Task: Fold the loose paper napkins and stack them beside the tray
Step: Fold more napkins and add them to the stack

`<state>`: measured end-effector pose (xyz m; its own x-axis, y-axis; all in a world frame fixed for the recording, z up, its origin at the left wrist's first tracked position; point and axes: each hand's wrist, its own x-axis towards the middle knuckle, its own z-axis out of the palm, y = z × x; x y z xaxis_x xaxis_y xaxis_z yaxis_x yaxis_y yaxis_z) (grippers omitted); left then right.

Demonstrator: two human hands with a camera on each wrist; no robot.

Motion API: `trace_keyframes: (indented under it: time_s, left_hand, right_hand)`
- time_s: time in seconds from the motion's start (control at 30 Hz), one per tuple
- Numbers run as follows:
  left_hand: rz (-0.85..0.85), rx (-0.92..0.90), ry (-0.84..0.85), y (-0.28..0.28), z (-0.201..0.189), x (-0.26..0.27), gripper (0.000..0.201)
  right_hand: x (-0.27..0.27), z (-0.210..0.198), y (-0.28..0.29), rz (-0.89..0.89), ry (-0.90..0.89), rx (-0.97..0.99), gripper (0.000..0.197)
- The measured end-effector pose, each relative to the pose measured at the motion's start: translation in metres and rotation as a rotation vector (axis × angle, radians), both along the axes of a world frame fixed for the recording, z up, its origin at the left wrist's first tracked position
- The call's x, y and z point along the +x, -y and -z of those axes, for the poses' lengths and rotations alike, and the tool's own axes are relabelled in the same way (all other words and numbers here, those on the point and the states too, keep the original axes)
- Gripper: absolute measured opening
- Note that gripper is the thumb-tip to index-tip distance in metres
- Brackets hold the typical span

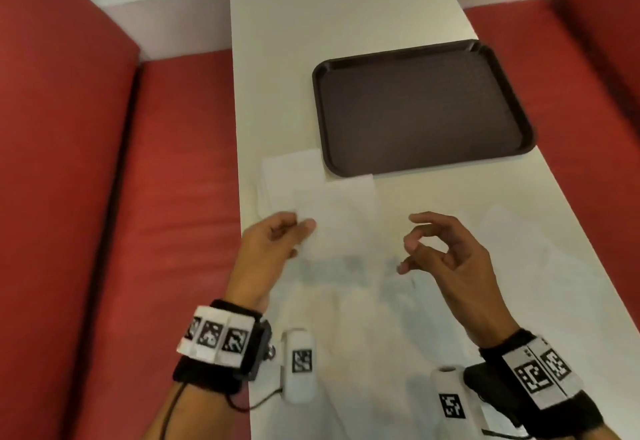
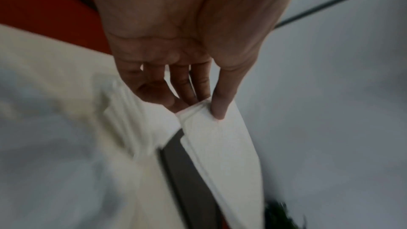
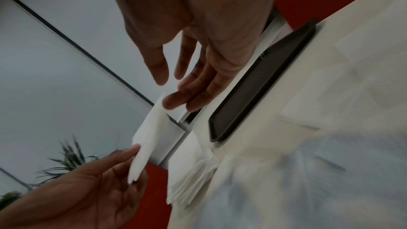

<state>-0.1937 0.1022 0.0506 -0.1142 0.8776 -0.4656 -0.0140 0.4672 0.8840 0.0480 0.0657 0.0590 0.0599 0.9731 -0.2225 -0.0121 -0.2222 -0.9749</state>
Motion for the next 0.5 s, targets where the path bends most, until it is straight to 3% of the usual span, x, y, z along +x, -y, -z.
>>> trace_keyframes:
  time_s: [0.1,0.23,0.37,0.5]
  left_hand:
    - [-0.042,0.047,-0.099,-0.043,0.005,-0.024,0.019]
    - [-0.025,0.07,-0.31,-0.079,0.015,-0.038,0.006]
    - [-0.033,0.01,-0.614,-0.093,0.033,-0.041,0.02]
    - [-0.093,0.025,-0.699,-0.086,0.032,-0.033,0.032]
  right_hand:
    - [0.012,0.006,-0.001,0.056,0.076,-0.028,0.022]
    - [0.039,0.018,0.005,0.125,0.148,-0.064,0.022]
    - [0.068,0.025,0.016,0.174,0.219,-0.094,0.022]
    - [0.081,0.029,0.021,0.153,0.324,-0.138,0.026]
